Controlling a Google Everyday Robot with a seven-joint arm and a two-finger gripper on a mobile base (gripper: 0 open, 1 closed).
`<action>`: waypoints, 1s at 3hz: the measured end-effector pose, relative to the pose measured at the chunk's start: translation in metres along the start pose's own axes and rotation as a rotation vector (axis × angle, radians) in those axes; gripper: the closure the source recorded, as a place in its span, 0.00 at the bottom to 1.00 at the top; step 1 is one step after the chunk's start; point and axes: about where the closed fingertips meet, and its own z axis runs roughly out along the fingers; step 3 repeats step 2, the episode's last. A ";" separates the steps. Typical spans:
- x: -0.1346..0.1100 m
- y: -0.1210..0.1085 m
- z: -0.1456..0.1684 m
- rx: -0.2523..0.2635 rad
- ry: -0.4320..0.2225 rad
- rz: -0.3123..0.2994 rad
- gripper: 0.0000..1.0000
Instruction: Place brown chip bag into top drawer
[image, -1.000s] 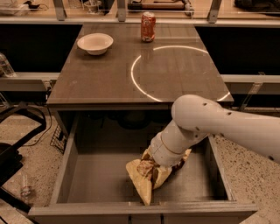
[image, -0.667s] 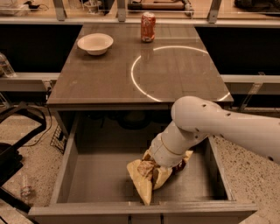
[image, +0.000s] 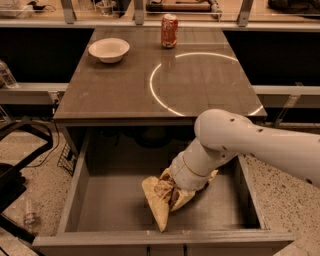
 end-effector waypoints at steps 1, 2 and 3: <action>-0.001 0.000 0.000 0.000 0.001 -0.001 0.07; -0.001 0.001 -0.001 0.000 0.002 -0.003 0.00; -0.001 0.001 -0.001 0.000 0.002 -0.003 0.00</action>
Offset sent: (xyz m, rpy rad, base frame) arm -0.0004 0.0002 0.0005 -0.0008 -0.0010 0.0010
